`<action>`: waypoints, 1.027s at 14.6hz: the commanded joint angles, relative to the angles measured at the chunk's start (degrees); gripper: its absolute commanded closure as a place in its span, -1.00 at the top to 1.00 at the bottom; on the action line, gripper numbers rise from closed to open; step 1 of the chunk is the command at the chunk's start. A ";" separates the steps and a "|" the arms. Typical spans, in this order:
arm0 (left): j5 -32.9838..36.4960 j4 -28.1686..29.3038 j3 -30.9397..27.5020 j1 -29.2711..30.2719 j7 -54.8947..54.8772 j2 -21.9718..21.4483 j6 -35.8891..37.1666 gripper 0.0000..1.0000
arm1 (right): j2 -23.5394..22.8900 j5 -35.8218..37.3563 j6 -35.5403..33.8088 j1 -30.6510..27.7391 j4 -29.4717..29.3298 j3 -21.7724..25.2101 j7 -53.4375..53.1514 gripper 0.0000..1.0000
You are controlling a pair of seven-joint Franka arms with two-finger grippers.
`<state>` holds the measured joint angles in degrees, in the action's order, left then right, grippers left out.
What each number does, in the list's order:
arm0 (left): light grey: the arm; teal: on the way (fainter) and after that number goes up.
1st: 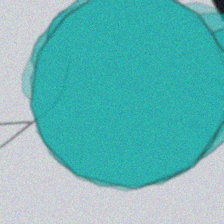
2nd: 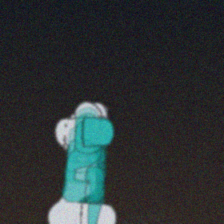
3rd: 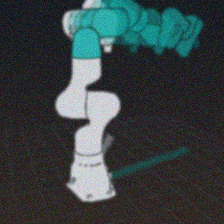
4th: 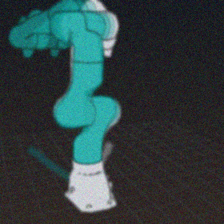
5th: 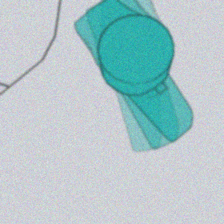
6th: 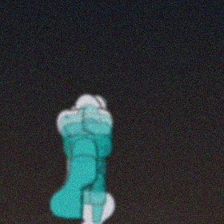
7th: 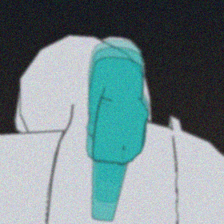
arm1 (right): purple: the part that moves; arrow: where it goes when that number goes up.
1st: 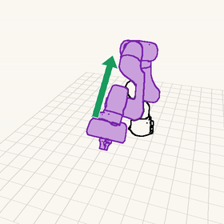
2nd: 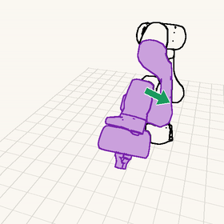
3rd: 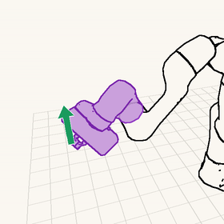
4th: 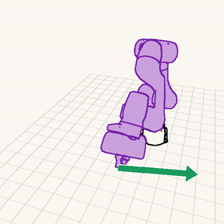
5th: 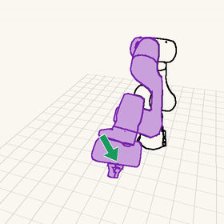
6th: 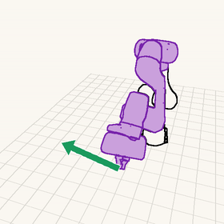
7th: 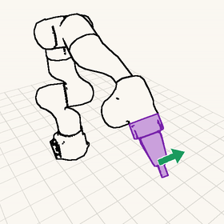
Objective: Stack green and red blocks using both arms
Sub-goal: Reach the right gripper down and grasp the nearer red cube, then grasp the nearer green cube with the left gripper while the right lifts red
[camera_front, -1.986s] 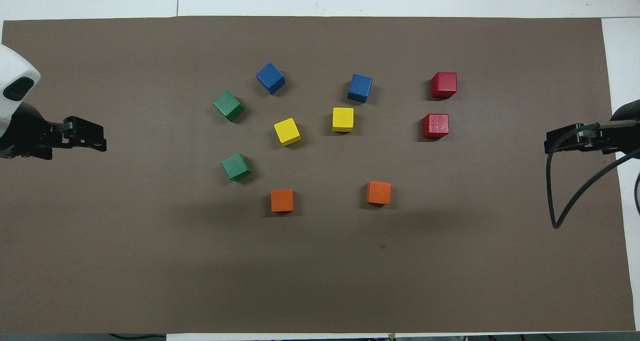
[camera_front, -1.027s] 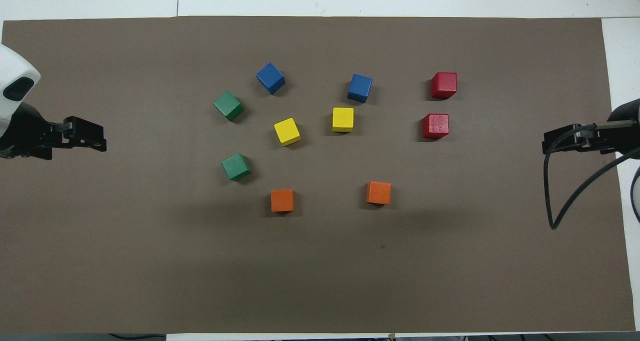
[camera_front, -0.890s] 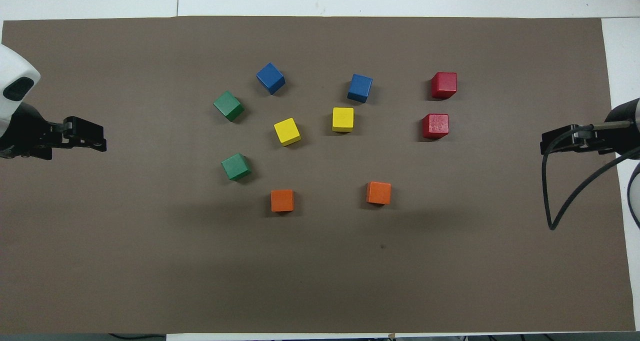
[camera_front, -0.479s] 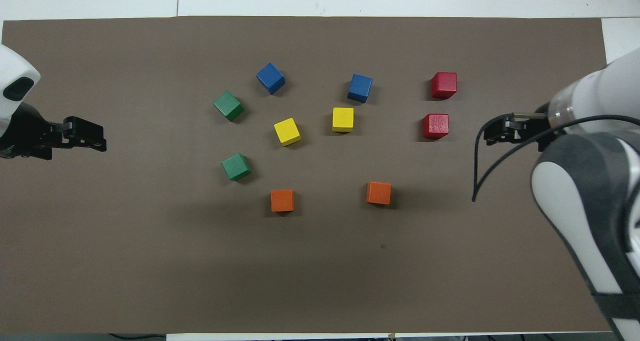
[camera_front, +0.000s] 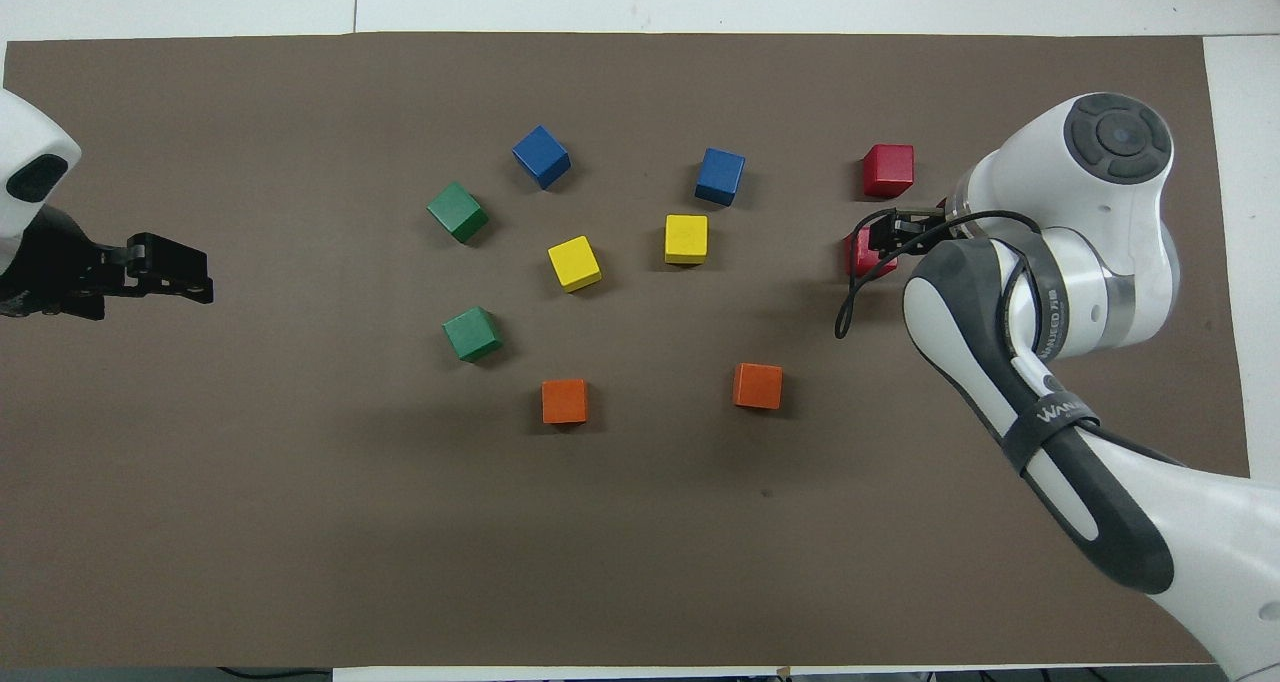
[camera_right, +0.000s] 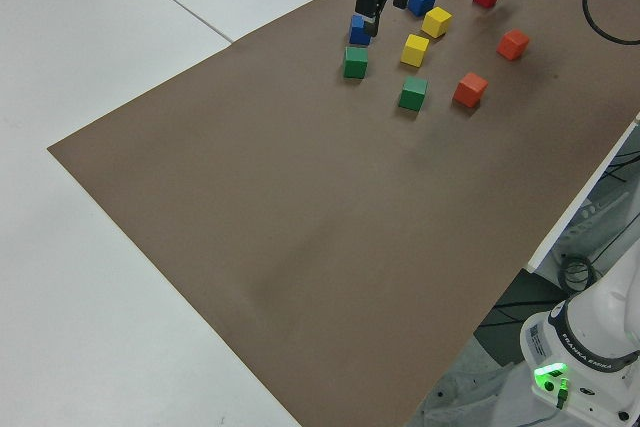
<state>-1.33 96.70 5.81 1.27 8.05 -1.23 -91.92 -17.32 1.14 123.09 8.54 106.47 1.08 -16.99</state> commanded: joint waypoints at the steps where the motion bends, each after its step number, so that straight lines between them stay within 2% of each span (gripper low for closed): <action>1: -0.78 0.68 0.25 0.31 -0.58 -1.23 0.25 1.00 | -0.95 -0.18 2.67 -0.10 0.49 -0.29 -0.85 0.98; 3: -0.78 0.86 0.52 -0.04 1.51 -1.41 -0.53 1.00 | -1.84 -0.27 3.99 0.25 0.05 -0.29 -1.46 1.00; 5: -0.78 2.95 0.87 -3.62 8.09 -0.89 -7.37 1.00 | -2.71 -0.27 5.13 0.95 0.23 -0.29 -1.73 1.00; 7: -1.39 3.23 0.96 -6.45 13.89 2.53 -9.40 1.00 | -3.68 -0.18 6.89 1.83 0.31 -0.29 -2.69 1.00; 10: -0.96 4.02 0.70 -13.64 23.39 9.38 -16.95 1.00 | -4.39 -0.18 7.51 1.84 0.32 -0.29 -2.61 1.00; 12: -0.17 7.26 0.78 -15.59 28.23 11.77 -21.61 1.00 | -4.74 -0.18 9.52 1.84 0.84 -0.29 -2.52 1.00; 15: 0.54 15.17 0.69 -16.74 30.18 12.04 -31.63 1.00 | -5.09 -0.18 12.34 1.84 2.86 -0.29 -2.52 1.00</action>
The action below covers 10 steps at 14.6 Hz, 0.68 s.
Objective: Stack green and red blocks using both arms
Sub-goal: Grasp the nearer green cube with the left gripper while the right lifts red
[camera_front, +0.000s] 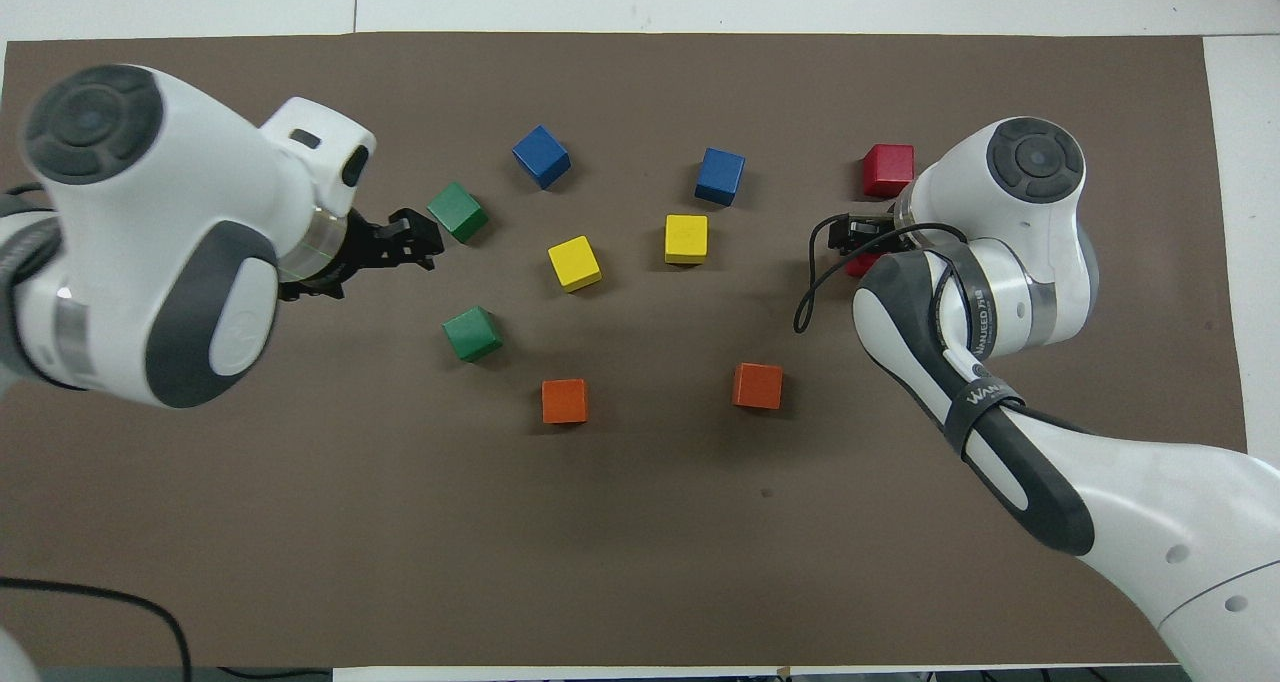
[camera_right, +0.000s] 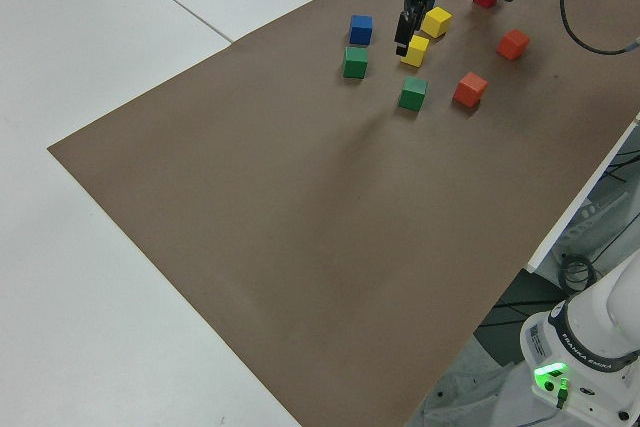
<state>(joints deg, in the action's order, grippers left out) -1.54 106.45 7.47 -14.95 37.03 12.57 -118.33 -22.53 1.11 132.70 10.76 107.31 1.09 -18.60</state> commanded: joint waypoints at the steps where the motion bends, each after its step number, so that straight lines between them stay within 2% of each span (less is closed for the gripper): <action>1: 1.01 6.74 -0.88 -0.52 1.29 -1.50 -7.24 1.00 | 0.12 -0.15 3.09 -0.39 2.29 -0.30 -1.00 0.95; 3: 1.54 7.45 -1.05 -2.18 1.64 1.04 -9.19 1.00 | 0.12 -0.15 3.00 -0.39 2.38 -0.30 -1.01 0.58; 5: 4.26 7.72 -1.05 -2.98 3.13 2.72 -9.37 1.00 | 0.12 -0.15 2.92 -0.39 2.29 -0.30 -1.09 -0.75; 6: 4.27 7.72 -0.96 -2.90 4.09 2.81 -9.72 1.00 | 0.12 -0.15 2.57 -0.39 2.20 -0.30 -1.09 -1.00; 8: 4.35 9.90 -0.88 -2.98 5.41 2.72 -13.74 1.00 | 0.29 -0.15 1.69 -0.39 1.77 -0.30 -1.01 -1.00; 10: 4.27 12.63 -0.88 -3.07 5.86 2.37 -16.83 1.00 | 1.69 -0.15 -2.16 -1.44 0.72 -0.30 -0.04 -1.00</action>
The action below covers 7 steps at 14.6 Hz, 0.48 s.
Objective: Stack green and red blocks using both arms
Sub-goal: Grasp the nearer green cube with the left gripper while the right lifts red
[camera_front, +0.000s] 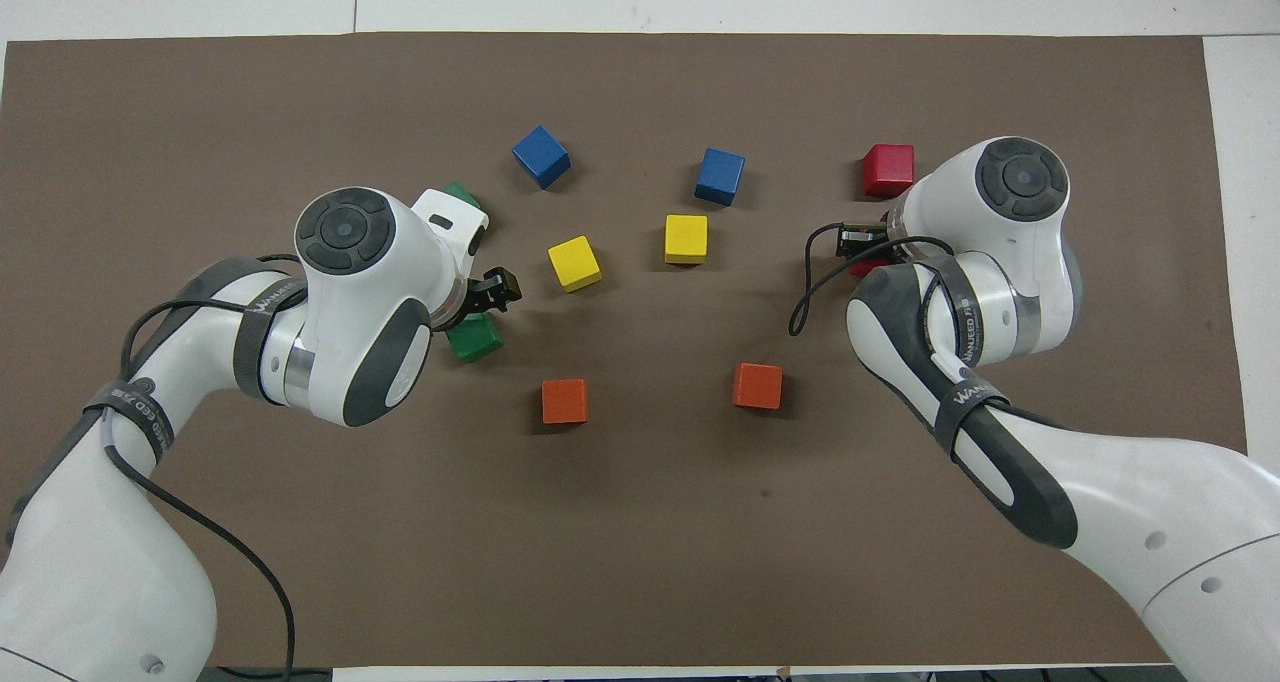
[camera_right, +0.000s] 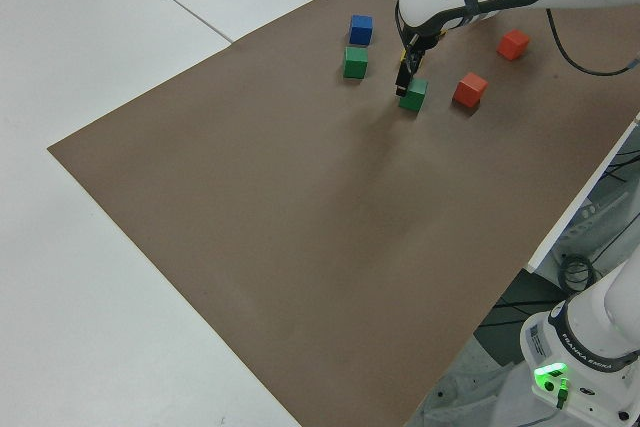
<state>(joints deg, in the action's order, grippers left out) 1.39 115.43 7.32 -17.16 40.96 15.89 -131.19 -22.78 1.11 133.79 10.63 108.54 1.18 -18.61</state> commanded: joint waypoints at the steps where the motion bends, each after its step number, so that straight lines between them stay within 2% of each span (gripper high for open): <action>1: 1.34 4.18 -0.72 -0.78 2.45 -0.95 -4.51 1.00 | 3.69 -0.14 -6.57 -2.10 -1.04 -0.30 2.07 -1.00; 3: 1.34 4.28 -0.72 -0.86 3.77 -0.87 -4.60 1.00 | 6.85 -0.14 -10.20 -5.17 -0.52 -0.30 7.86 -1.00; 4: 1.42 4.28 -0.72 -0.95 3.95 -0.87 -4.08 0.46 | 7.82 -0.14 -10.73 -7.01 -0.17 -0.30 10.07 -1.00; 5: 1.34 4.10 -0.81 -1.65 3.78 -0.95 -3.29 -0.54 | 8.62 -0.14 -11.26 -8.86 0.36 -0.39 12.61 -1.00; 6: 1.42 3.49 -0.81 -1.65 3.52 -1.04 -1.37 -1.00 | 10.10 -0.14 -10.92 -10.61 2.71 -0.39 15.25 -1.00; 7: 1.51 2.44 -0.81 -1.57 3.34 -1.22 0.91 -1.00 | 10.73 -0.14 -9.70 -12.02 4.39 -0.30 16.93 -1.00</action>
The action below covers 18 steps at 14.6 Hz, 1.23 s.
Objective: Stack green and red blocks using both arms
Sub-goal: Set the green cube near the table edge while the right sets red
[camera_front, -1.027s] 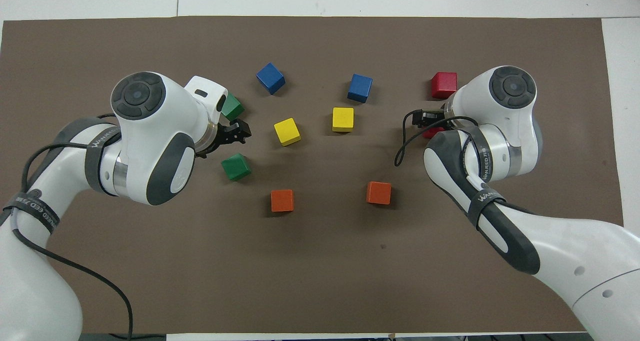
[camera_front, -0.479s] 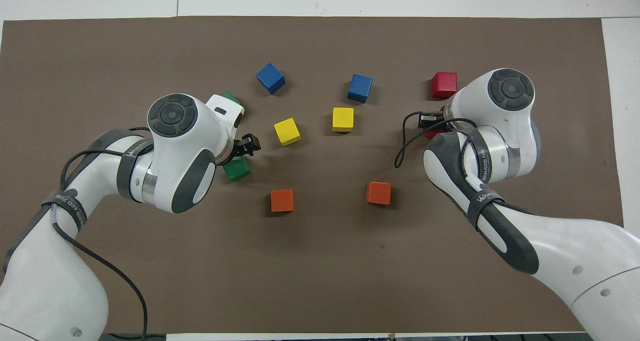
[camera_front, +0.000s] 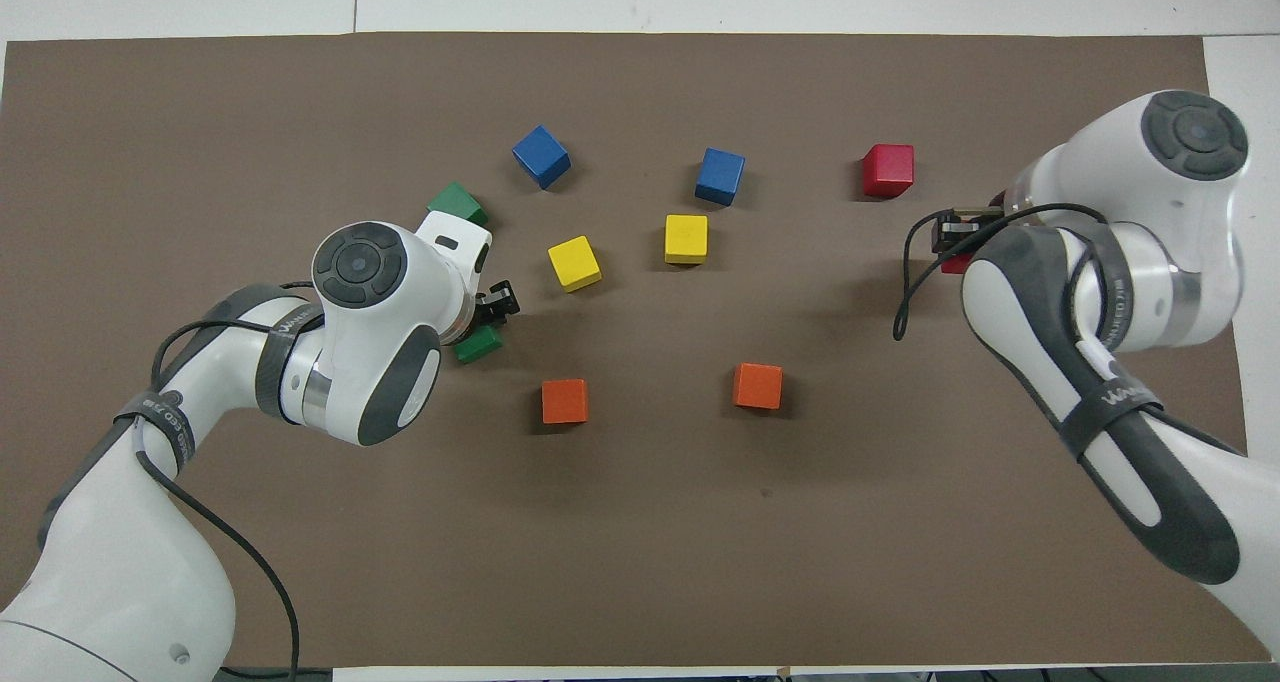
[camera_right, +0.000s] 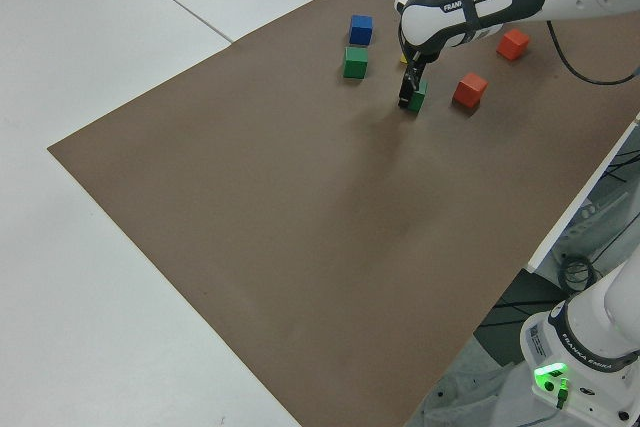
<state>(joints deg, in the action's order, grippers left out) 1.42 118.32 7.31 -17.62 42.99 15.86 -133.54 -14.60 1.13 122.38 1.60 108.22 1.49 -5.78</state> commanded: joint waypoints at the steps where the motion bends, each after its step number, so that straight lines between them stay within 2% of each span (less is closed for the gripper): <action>1: 1.48 -2.20 -0.81 -0.58 1.04 -1.27 5.89 -1.00 | 2.64 -0.16 4.50 -3.79 5.50 -0.61 6.02 -1.00; 3: 1.57 -8.69 -1.16 1.69 -1.49 -1.10 13.09 -1.00 | 2.56 -0.16 11.79 -5.63 9.01 -0.61 7.53 -1.00; 5: 1.57 -12.06 -1.16 7.39 -12.78 -0.57 15.93 -1.00 | 1.59 -0.16 16.46 -6.52 11.48 -0.61 7.98 -1.00; 8: 1.57 -11.62 -0.98 19.95 -35.98 -0.22 12.26 -1.00 | -0.25 -0.16 19.37 -7.22 11.93 -0.61 8.67 -1.00; 9: 1.57 -11.62 -1.07 22.17 -40.66 0.65 10.77 -1.00 | -1.13 -0.16 20.77 -7.40 11.93 -0.61 9.12 -1.00; 13: 1.57 -11.45 -1.07 23.68 -47.37 3.47 7.24 -1.00 | -1.58 -0.16 21.14 -7.49 11.84 -0.61 8.77 -1.00; 14: 1.48 -11.01 -1.07 24.29 -48.26 3.64 6.89 -1.00 | -1.66 -0.16 21.23 -7.40 11.75 -0.61 8.77 -0.07; 15: 1.04 -10.49 -0.98 24.82 -48.27 3.65 6.19 -1.00 | -1.75 -0.16 21.23 -7.40 11.40 -0.61 8.51 0.99; 18: 0.95 -8.73 -0.98 24.91 -47.92 4.08 2.94 -1.00 | -2.10 -0.16 20.00 -7.31 9.30 -0.61 7.80 1.00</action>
<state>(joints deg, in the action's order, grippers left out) 2.41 107.74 6.37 6.99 -3.97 20.26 -127.67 -16.44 1.13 142.75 -4.75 119.10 1.57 1.32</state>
